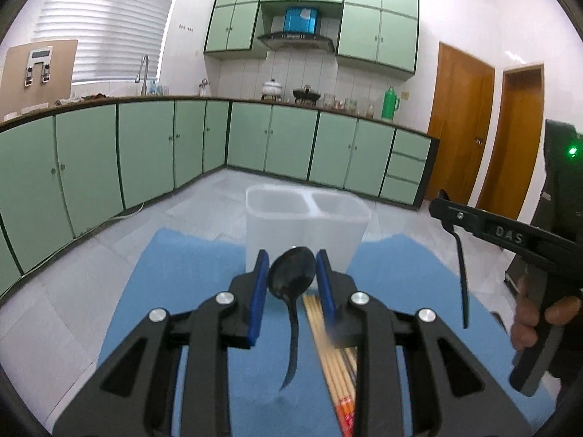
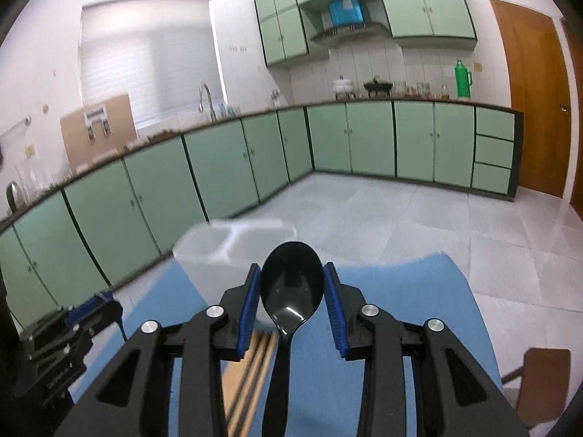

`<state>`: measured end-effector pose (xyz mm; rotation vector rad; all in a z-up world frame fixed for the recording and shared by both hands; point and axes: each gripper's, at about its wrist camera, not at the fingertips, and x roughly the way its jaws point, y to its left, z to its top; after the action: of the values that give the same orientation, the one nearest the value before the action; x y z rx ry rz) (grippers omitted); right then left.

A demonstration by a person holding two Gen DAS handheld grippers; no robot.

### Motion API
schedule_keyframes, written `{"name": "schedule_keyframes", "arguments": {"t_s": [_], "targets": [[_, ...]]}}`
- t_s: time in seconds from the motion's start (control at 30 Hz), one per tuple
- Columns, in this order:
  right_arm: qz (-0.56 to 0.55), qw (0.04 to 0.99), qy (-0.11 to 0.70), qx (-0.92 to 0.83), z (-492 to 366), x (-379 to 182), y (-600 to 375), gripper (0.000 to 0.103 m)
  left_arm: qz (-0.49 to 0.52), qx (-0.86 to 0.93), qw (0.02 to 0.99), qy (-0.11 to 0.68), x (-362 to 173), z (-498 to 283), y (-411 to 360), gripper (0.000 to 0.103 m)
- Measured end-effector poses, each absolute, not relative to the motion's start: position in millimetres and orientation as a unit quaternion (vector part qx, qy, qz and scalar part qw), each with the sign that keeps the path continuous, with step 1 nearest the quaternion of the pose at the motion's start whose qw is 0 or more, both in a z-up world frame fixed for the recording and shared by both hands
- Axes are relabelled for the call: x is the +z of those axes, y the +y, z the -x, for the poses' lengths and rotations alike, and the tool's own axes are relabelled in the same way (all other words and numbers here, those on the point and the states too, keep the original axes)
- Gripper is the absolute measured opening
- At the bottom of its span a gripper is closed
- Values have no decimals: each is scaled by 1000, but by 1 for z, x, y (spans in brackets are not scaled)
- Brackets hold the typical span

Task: Organize utensils
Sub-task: 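Lift both spoons and carry them over the white utensil holder, then lower the spoons into the holder and open both tools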

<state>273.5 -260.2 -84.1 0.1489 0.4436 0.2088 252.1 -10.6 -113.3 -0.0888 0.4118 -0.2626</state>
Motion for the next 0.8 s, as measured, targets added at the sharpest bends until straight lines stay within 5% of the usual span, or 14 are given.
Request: {"name": "schedule_keyframes", "arguments": {"t_s": [0.47, 0.8], "targets": [[-93, 980, 134, 112, -365, -34, -243, 34, 67, -154, 982, 88, -19, -317, -18, 25], [-87, 978, 171, 84, -433, -69, -228, 34, 78, -152, 978, 123, -46, -392, -34, 25]]}}
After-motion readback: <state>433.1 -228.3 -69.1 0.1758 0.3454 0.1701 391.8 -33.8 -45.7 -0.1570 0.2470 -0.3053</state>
